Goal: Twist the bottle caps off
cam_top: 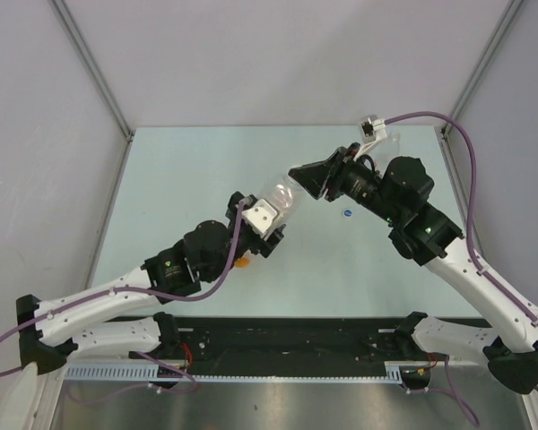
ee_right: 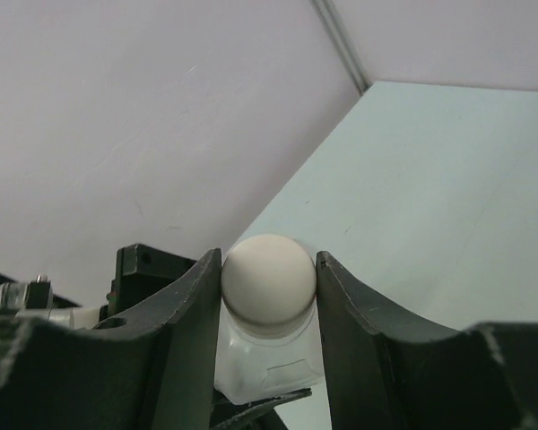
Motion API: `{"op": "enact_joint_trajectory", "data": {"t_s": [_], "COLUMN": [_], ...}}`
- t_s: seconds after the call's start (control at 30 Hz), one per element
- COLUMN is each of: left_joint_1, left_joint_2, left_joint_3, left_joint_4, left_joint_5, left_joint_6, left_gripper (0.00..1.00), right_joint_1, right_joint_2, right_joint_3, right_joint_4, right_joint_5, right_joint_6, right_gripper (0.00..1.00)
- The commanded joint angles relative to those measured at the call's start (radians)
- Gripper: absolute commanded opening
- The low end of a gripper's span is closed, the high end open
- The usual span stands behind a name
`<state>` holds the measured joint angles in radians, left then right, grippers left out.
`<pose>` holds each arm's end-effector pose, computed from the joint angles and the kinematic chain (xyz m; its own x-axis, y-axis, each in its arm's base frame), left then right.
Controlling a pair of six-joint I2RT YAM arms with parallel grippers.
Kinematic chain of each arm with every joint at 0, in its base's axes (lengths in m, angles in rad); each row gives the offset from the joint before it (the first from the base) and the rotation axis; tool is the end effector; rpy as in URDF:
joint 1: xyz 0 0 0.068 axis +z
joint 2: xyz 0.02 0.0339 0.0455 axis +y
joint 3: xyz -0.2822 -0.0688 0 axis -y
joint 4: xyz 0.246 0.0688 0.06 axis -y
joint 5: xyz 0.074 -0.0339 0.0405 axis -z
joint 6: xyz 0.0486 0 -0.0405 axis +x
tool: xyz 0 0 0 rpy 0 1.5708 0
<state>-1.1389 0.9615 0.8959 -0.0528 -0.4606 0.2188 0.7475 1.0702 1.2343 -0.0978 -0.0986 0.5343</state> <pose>0.1136 -0.1949 0.3748 0.0882 0.2731 -0.9579 0.6245 0.7340 0.2668 0.1724 0.1664 0.4686 -0.3394 0.3764 -0.8621 -0.6690 0.5477 0.5025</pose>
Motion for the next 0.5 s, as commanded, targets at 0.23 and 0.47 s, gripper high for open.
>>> {"op": "enact_joint_trajectory", "data": {"t_s": [0.23,0.47], "left_joint_1": [0.183,0.370], "left_joint_2": [-0.106,-0.052], "left_joint_3": [0.118,0.173], "left_joint_4": [-0.030,0.048], "left_joint_5": [0.965,1.473], "left_joint_6": [-0.185,-0.379], "left_gripper": [0.00,0.00], "right_joint_1": [-0.089,-0.089], "right_joint_2": [-0.076,-0.104], "right_joint_3": [0.007,0.007], "right_joint_4": [0.067,0.138], "right_joint_5": [-0.611,-0.900], "right_joint_6": [-0.189,-0.185], "right_gripper": [0.00,0.00]}}
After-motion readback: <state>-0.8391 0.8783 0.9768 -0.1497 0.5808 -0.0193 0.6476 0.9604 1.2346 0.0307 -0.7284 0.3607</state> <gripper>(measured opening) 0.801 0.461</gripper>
